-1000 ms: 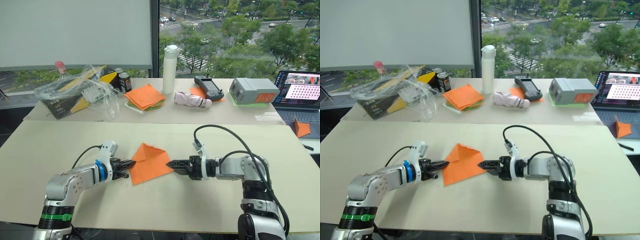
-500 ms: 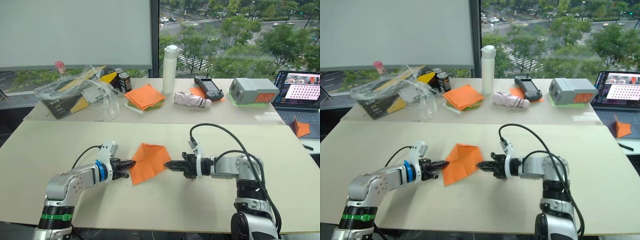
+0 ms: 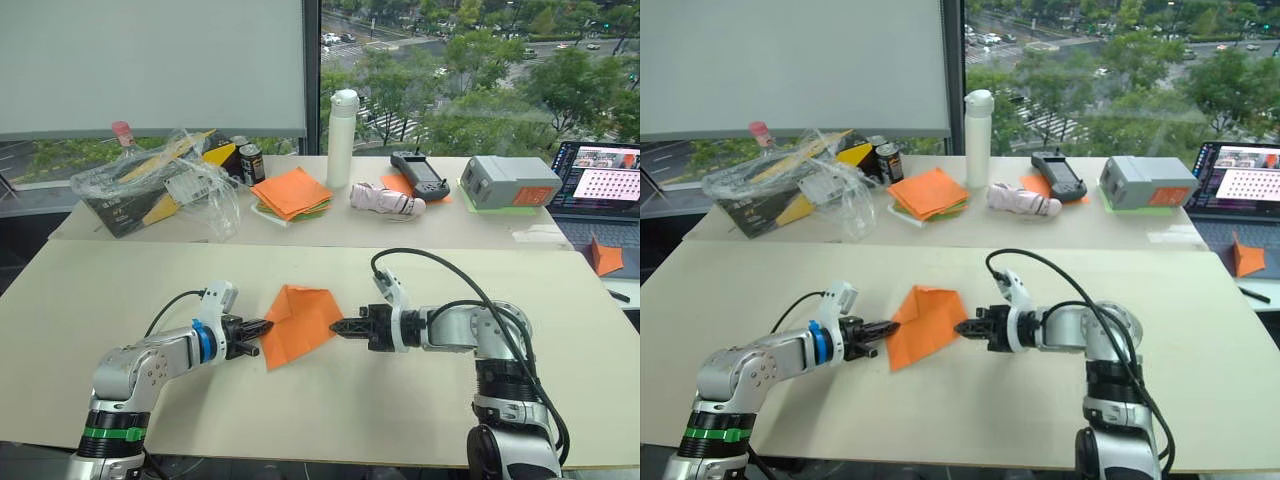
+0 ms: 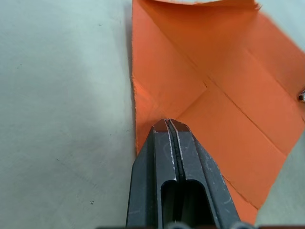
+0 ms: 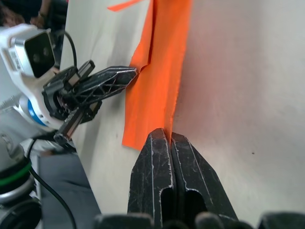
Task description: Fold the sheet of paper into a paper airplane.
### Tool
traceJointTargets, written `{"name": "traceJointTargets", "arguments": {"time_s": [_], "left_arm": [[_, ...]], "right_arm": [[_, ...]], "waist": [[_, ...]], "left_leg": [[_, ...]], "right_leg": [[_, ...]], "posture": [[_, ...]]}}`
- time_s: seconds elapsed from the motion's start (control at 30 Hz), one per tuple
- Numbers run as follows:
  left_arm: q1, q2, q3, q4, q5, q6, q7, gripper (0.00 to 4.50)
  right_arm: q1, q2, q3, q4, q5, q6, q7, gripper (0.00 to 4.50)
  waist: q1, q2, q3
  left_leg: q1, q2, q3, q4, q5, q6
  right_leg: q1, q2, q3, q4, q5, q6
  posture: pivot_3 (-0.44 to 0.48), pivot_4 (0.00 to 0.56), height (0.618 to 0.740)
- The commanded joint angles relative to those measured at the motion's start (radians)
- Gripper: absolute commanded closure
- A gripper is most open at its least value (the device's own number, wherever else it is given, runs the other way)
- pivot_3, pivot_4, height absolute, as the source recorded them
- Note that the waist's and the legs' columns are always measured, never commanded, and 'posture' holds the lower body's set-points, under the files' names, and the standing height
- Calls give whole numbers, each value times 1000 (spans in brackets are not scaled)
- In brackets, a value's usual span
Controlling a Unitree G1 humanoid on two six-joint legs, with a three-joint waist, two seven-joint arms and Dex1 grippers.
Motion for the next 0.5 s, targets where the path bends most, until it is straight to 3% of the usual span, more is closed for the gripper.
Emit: {"name": "traceJointTargets", "arguments": {"time_s": [0.03, 0.2, 0.5], "left_arm": [[20, 2, -27, 40, 27, 25, 19, 4500], [17, 0, -27, 42, 27, 25, 21, 4500], [19, -2, -22, 41, 26, 26, 26, 4500]], "right_arm": [[-2, -57, 89, -99, -47, -89, 99, 4471], [15, -140, 227, -178, -132, -201, 212, 4471], [-7, -210, 341, -222, -271, -352, 316, 4471]], "waist": [[1, 0, 0], [3, 0, 0], [3, 0, 0]], "left_leg": [[0, 0, 0, 0, 0, 0], [-1, 0, 0, 0, 0, 0], [-1, 0, -1, 0, 0, 0]], "right_leg": [[0, 0, 0, 0, 0, 0], [0, 0, 0, -1, 0, 0], [0, 0, -1, -2, 0, 0]], "posture": [[0, 150, 740], [0, 150, 740], [0, 150, 740]]}}
